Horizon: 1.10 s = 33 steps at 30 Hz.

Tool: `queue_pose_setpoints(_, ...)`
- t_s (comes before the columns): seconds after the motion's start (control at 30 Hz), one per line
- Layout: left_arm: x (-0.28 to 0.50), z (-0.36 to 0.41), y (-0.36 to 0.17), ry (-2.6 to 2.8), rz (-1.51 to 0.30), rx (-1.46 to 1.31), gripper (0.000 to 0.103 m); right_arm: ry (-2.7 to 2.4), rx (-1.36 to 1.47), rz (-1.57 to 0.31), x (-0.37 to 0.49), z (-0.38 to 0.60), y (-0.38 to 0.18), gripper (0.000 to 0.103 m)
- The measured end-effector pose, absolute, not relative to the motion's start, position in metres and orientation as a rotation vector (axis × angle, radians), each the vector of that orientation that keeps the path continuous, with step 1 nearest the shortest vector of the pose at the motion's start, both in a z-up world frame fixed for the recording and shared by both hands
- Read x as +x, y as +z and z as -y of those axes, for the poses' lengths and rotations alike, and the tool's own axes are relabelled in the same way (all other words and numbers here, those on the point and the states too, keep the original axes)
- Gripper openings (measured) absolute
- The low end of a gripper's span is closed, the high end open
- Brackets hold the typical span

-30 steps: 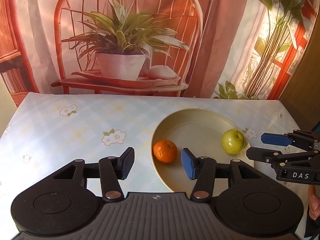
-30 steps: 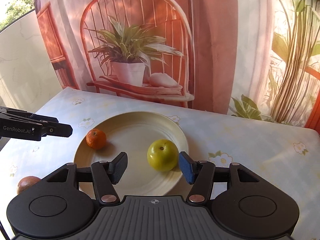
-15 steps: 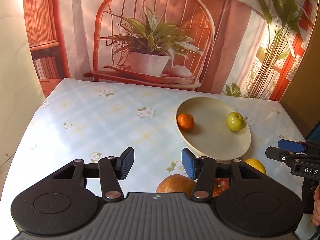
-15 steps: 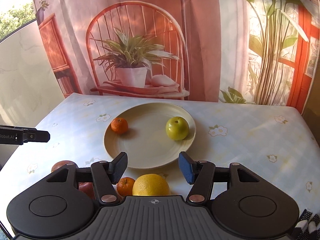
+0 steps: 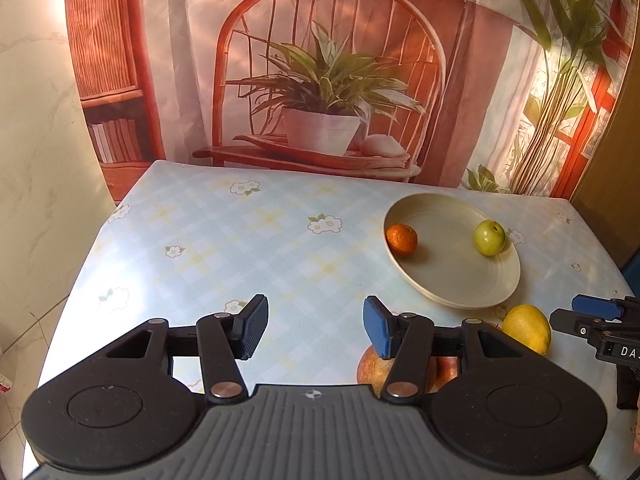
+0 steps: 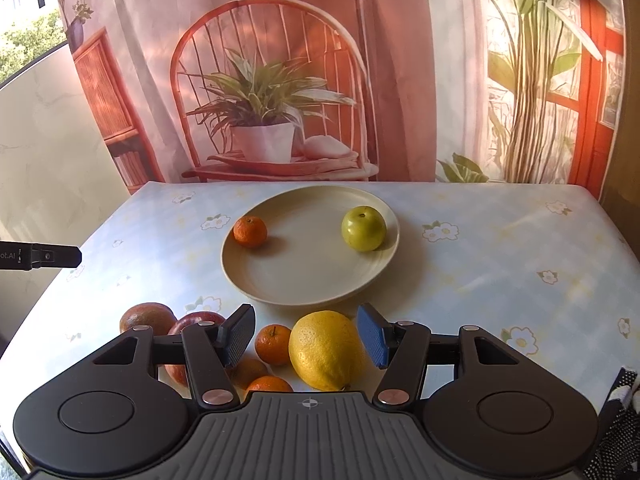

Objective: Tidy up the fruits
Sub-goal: 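Withdraw both open tools from the plate back toward the fruit pile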

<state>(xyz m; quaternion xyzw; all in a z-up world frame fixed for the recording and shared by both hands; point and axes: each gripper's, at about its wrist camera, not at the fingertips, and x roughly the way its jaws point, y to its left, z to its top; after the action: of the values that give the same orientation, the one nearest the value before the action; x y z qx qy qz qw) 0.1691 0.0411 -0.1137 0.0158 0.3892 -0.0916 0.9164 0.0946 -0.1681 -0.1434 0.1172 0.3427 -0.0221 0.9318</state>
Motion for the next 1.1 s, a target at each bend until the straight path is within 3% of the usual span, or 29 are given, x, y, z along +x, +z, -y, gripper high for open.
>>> queue_pose_setpoints(1.1,0.156,-0.020,-0.142,-0.270,-0.863,0.004,0.056,-0.014,0.138,-0.769,0.087,0.167,-0.156,0.051)
